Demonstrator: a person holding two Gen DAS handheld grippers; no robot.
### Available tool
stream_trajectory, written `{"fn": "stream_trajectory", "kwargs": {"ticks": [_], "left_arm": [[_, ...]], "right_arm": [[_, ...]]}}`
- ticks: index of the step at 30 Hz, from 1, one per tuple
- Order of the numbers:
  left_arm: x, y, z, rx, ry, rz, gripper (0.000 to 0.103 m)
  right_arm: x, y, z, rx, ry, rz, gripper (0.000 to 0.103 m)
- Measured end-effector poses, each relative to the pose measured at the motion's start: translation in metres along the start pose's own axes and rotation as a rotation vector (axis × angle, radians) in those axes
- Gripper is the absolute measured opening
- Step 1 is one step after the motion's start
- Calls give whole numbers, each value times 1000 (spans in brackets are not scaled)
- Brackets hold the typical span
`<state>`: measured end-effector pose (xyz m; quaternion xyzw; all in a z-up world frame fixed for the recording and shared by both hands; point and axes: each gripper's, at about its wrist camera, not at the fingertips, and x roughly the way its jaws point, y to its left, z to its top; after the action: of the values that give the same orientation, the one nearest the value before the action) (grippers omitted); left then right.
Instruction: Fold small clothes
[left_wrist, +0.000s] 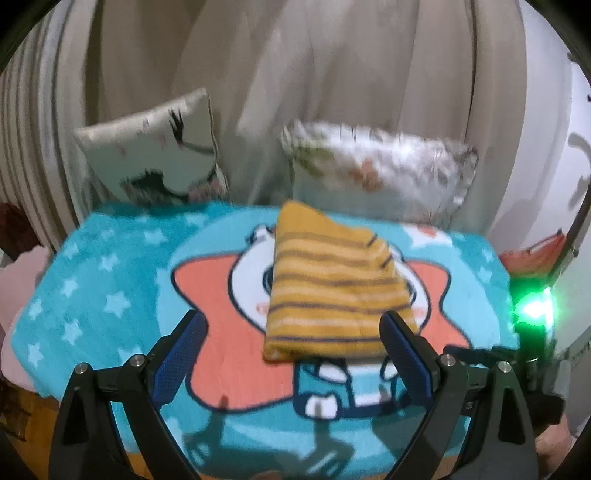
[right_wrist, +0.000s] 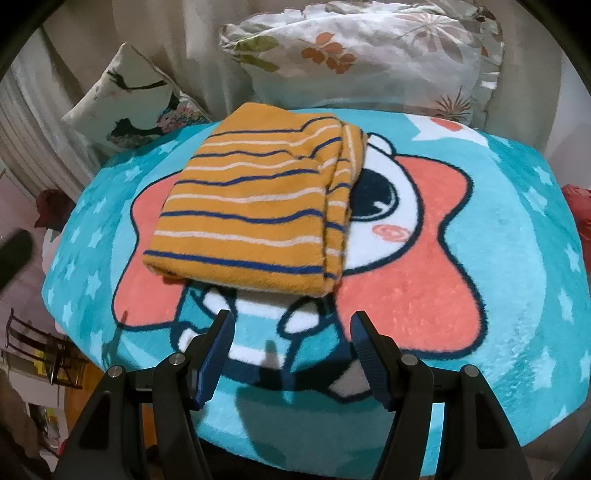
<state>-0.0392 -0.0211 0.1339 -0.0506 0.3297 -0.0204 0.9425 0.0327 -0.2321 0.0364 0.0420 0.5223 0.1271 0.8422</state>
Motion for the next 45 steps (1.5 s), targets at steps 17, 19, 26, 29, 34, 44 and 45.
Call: {"fn": "stream_trajectory", "kwargs": {"ticks": [17,19,26,29,34,44,45], "left_arm": [[-6,13,6,-99,-13,-115,103],[8,12,9,-75,41,-106,103],[53,16,-3,-115,217,-105,103],[67,15,-16,-135,287,-101,103],[77,10,-26,-104,355,-60,103],[72,15,-17,-13,295,62,103],[71,14,-18,2,293,68,103]], "right_arm": [[-1,-3,14,-14,-26,-7,70],[2,-1,13,-19,-21,-11,70],[14,-5,1,9,18,-23,70],[16,-7,-3,13,24,-39,70],[17,-2,-3,-15,17,-56,70],[16,16,5,-71,-5,-56,71],[16,17,4,-72,-6,-53,71]]}}
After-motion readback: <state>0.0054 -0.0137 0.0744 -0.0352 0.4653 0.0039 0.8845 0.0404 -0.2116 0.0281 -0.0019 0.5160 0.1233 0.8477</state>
